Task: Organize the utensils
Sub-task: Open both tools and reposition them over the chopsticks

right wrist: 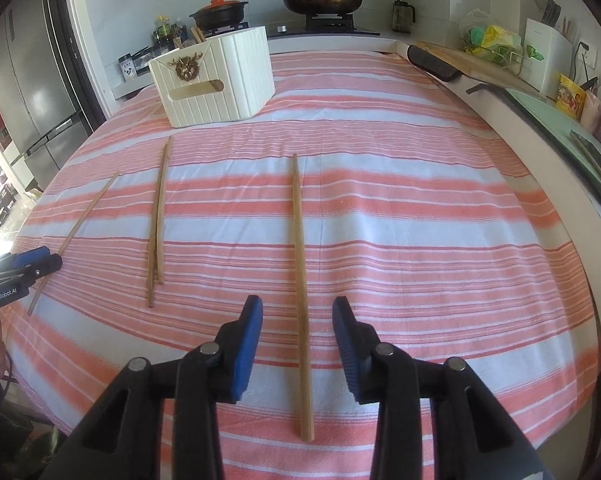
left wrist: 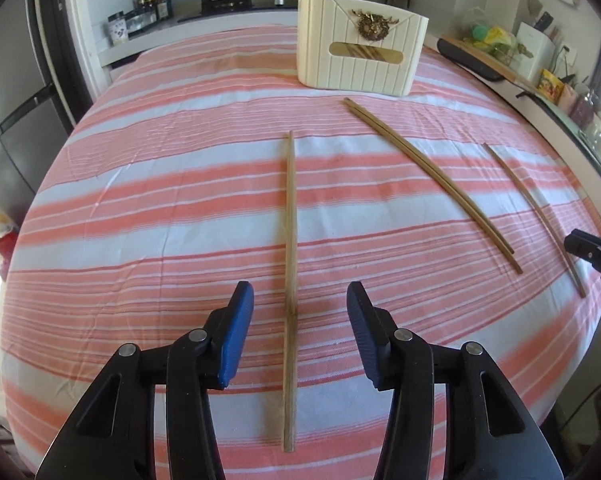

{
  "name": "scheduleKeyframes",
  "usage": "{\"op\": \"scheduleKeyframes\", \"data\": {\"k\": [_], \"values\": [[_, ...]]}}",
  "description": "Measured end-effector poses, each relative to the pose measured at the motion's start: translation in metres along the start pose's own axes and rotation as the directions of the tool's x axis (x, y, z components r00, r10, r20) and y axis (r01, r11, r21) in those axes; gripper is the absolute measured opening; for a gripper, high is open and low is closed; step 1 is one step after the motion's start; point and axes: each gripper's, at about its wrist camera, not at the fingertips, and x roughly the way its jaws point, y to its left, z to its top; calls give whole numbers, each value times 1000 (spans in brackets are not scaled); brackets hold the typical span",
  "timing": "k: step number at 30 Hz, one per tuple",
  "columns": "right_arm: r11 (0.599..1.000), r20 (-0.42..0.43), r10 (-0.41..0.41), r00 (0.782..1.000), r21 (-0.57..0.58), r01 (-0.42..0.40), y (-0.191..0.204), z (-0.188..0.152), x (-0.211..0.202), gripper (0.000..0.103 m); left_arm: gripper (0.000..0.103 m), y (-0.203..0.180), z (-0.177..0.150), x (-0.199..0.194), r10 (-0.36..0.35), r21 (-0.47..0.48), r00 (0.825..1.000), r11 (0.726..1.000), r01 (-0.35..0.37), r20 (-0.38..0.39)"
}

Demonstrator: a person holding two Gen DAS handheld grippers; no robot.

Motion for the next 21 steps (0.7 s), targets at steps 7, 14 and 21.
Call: {"op": "scheduleKeyframes", "data": {"k": [7,14,21], "values": [[999,-39,45,998,-5,-45,-1,8,6,37,56,1,11,5,-10,49,1000,999,11,-20],[995,-149,91,985,-35,-97,-4,27,23,37,57,15,33,15,-46,70,997,996,51,-67],[994,-217,72,973,-70,-89,-7,48,50,37,56,23,60,41,-64,67,991,995,72,-119]]}}
